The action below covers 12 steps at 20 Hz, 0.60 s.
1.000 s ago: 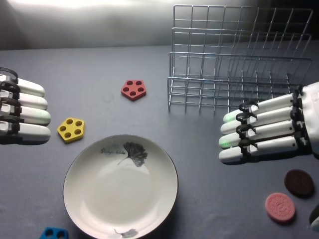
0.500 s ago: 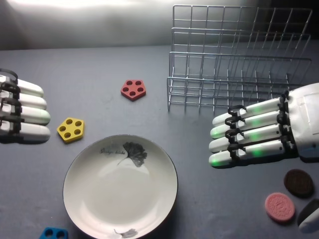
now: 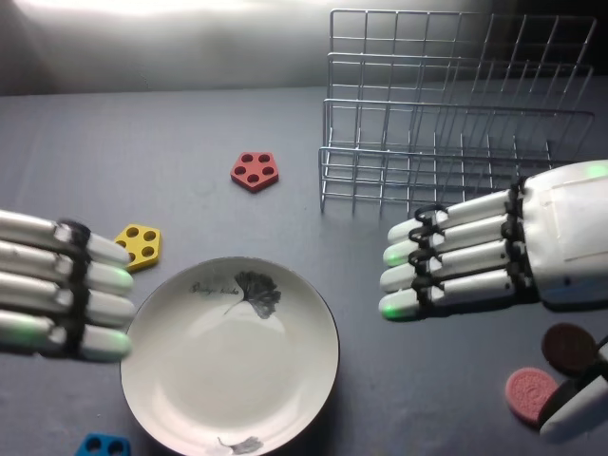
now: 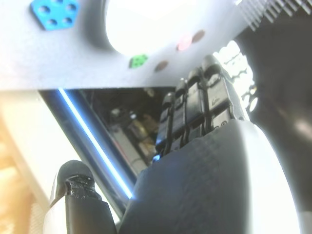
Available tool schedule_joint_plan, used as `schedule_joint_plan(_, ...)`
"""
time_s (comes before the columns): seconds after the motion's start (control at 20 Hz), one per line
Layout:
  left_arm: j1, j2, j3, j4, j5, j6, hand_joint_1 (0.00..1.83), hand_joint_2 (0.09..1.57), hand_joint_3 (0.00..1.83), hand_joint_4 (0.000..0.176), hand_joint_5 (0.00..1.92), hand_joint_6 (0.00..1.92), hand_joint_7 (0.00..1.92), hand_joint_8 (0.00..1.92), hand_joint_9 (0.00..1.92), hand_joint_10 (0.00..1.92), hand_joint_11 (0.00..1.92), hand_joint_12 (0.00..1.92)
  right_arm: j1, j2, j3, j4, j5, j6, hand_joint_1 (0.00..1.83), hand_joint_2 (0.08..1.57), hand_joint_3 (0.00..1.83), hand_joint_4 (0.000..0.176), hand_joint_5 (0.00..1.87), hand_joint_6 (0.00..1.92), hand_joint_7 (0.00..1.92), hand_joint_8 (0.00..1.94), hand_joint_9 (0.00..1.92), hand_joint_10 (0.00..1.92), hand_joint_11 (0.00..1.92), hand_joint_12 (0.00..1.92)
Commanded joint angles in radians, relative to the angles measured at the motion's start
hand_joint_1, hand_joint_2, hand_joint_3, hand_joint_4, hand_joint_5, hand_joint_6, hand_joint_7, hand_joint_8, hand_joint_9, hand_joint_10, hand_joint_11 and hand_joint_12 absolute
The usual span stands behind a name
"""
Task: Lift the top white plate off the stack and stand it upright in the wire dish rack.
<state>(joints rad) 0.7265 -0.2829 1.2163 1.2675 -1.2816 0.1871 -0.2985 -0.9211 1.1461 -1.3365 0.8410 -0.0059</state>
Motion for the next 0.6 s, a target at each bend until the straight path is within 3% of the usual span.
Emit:
schedule_joint_plan(0.0, -0.018, -0.002, -0.012, -0.056, -0.058, 0.009, 0.14, 0.94, 0.0, 0.0, 0.07, 0.0, 0.09, 0.0, 0.08, 0.01, 0.03, 0.23, 0.003, 0.006, -0.006, 0.064, 0.058, -0.005, 0.03, 1.02, 0.0, 0.0, 0.0, 0.0, 0.0, 0.0, 0.0, 0.0, 0.02, 0.01)
schedule_joint_plan(0.4, -0.018, -0.06, -0.047, -0.027, 0.076, 0.044, 0.21, 0.94, 0.0, 0.0, 0.08, 0.01, 0.11, 0.01, 0.09, 0.01, 0.03, 0.24, 0.003, -0.018, -0.019, 0.071, 0.024, -0.013, 0.06, 1.02, 0.0, 0.0, 0.01, 0.0, 0.02, 0.0, 0.02, 0.01, 0.05, 0.02)
schedule_joint_plan(0.55, -0.02, -0.08, -0.046, -0.012, 0.118, 0.044, 0.15, 0.94, 0.0, 0.0, 0.08, 0.0, 0.09, 0.0, 0.07, 0.0, 0.01, 0.24, 0.003, -0.016, -0.019, 0.072, 0.024, -0.02, 0.07, 1.02, 0.0, 0.0, 0.01, 0.0, 0.01, 0.0, 0.0, 0.0, 0.04, 0.02)
